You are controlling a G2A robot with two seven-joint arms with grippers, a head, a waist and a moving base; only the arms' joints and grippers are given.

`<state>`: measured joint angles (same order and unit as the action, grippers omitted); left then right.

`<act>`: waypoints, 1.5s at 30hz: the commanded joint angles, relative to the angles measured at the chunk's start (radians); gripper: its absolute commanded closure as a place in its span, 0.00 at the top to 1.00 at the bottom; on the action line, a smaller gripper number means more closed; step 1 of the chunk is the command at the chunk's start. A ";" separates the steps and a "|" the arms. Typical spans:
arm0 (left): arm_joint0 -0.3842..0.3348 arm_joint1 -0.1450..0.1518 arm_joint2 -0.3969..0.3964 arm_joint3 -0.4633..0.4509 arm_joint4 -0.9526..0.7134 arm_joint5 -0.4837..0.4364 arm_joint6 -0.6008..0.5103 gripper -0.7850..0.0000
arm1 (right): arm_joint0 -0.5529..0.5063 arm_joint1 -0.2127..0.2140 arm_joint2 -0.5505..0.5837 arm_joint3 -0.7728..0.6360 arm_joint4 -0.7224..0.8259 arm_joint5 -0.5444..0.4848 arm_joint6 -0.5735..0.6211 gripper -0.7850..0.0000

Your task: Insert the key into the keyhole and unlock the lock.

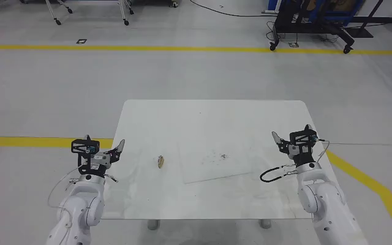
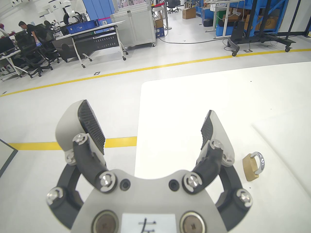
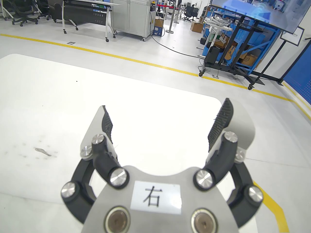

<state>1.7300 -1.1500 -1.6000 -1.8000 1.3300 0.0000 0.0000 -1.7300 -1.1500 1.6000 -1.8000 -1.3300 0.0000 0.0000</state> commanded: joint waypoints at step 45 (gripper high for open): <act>0.000 0.000 0.000 0.000 0.000 0.000 0.000 1.00 | 0.703 0.061 -0.623 0.725 -0.258 -1.012 -0.104 0.30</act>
<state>1.7300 -1.1500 -1.6000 -1.8000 1.3300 0.0000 0.0000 -1.0381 -1.0891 0.9840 -1.0884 -1.5872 -1.0123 -0.0991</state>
